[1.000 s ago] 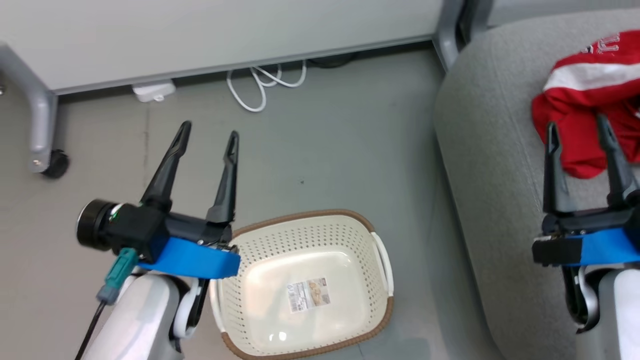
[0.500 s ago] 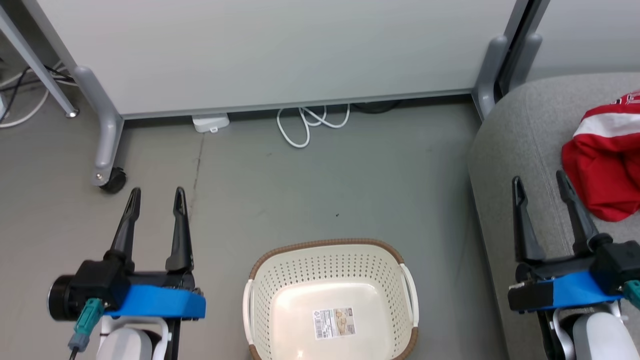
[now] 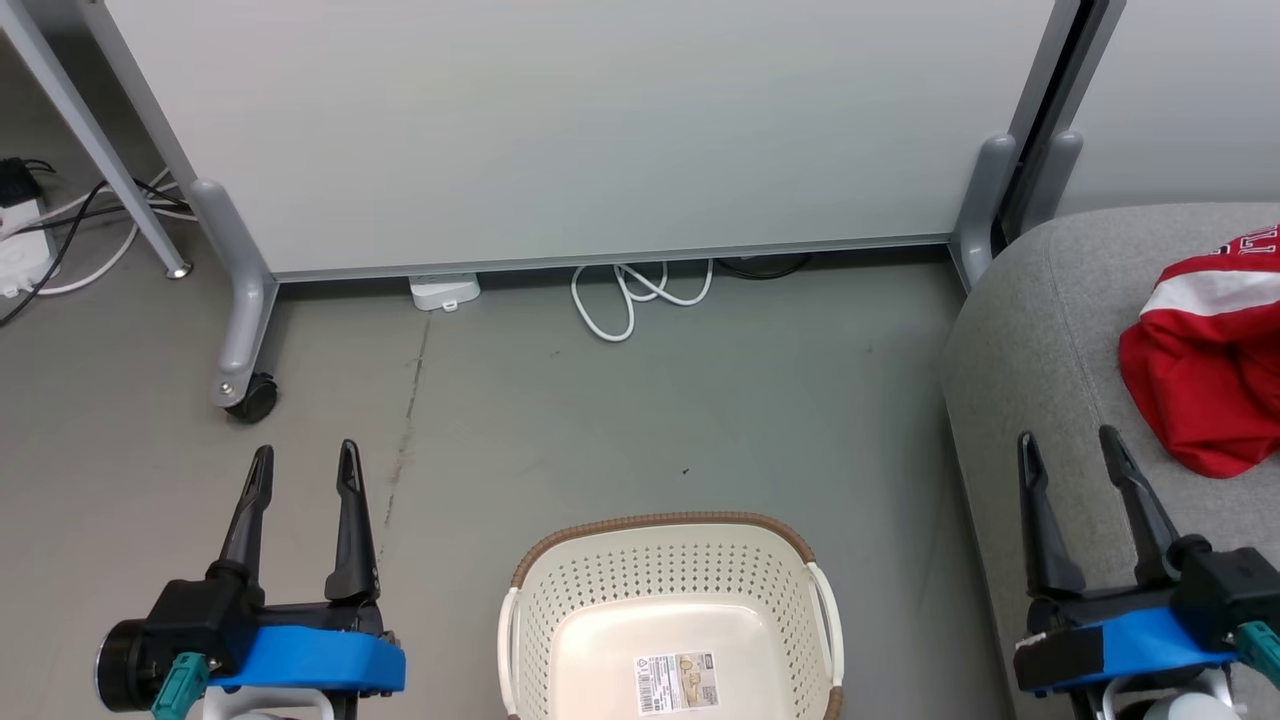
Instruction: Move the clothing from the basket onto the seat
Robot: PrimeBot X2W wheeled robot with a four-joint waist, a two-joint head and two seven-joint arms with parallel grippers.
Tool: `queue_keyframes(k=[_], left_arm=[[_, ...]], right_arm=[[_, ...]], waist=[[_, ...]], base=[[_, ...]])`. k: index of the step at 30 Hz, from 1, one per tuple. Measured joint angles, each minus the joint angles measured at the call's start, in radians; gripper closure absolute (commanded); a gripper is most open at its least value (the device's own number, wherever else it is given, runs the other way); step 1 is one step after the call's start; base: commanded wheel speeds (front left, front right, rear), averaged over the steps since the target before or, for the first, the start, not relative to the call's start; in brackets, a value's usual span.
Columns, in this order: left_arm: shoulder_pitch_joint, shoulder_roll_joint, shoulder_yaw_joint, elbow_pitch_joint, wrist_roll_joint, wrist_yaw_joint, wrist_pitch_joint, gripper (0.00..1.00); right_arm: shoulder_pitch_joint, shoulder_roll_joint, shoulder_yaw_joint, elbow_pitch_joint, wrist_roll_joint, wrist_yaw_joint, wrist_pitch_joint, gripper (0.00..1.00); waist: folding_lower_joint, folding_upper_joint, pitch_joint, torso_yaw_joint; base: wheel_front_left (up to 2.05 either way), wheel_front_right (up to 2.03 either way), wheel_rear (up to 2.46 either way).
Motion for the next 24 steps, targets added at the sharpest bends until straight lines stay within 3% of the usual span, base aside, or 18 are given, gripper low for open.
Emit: queue_keyframes(k=[14, 15, 24], left_arm=[[0.006, -0.012, 0.026, 0.016, 0.024, -0.009, 0.0, 0.0], [0.007, -0.013, 0.025, 0.02, 0.023, -0.009, 0.0, 1.0], [0.046, -0.02, 0.023, 0.086, -0.016, -0.009, 0.023, 1.0]], right_arm=[[0.011, 0.0, 0.018, 0.023, 0.03, 0.0, 0.0, 0.0], [0.012, 0.001, 0.018, 0.028, 0.03, 0.0, 0.001, 1.0], [0.03, 0.008, 0.017, 0.093, 0.066, 0.0, 0.021, 1.0]], waist=[[0.0001, 0.0, 0.001, -0.001], [0.0001, 0.0, 0.001, -0.001], [0.0001, 0.0, 0.0, -0.003]], base=[[0.0, 0.0, 0.0], [0.0, 0.0, 0.0], [0.0, 0.0, 0.0]])
